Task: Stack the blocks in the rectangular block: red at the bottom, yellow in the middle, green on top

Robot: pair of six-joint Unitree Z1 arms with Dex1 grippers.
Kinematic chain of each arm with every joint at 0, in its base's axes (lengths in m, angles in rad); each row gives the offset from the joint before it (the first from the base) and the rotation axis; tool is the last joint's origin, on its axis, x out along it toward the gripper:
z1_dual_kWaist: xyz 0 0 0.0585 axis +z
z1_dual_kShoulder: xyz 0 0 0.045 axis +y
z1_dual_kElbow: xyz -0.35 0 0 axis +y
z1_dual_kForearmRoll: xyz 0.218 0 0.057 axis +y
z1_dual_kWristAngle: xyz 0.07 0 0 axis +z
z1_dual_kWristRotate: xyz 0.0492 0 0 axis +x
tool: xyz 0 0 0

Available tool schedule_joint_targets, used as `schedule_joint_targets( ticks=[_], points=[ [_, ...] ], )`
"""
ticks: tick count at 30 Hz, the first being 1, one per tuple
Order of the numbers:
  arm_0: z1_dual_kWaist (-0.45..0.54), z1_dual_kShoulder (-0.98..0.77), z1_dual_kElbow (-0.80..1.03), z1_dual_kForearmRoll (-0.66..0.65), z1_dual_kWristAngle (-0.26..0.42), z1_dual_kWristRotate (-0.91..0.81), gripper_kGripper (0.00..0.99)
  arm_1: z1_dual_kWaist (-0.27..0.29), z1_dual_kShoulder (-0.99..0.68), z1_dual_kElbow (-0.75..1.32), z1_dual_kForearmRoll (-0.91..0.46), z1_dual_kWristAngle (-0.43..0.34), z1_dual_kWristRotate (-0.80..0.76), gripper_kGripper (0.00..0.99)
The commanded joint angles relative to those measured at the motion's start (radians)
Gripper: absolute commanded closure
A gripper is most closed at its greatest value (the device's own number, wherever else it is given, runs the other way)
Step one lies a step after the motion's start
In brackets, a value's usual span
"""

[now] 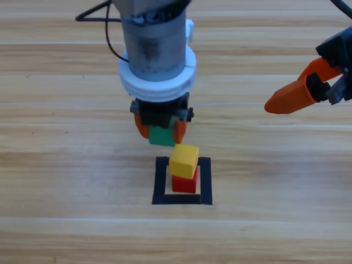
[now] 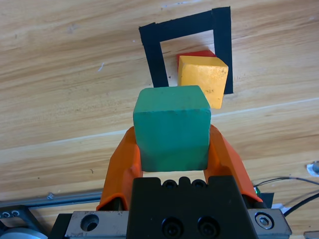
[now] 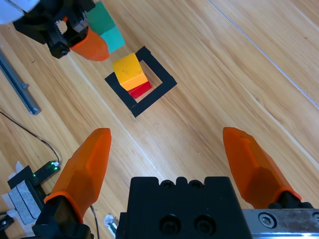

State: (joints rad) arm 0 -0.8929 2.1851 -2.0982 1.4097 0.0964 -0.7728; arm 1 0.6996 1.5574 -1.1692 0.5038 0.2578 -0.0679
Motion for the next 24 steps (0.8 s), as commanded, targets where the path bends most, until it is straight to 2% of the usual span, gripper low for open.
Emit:
schedule_joint_targets(
  ticks=[1, 24],
  points=[
    [-0.041, 0.076, -0.028, -0.003, -0.011, -0.017, 0.99, -0.02, 0.01, 0.029, -0.014, 0.001, -0.001, 0.001],
    [-0.046, 0.124, -0.045, -0.005, -0.009, -0.028, 0.99, -0.022, 0.018, 0.028, -0.016, 0.001, -0.001, 0.001]
  ],
)
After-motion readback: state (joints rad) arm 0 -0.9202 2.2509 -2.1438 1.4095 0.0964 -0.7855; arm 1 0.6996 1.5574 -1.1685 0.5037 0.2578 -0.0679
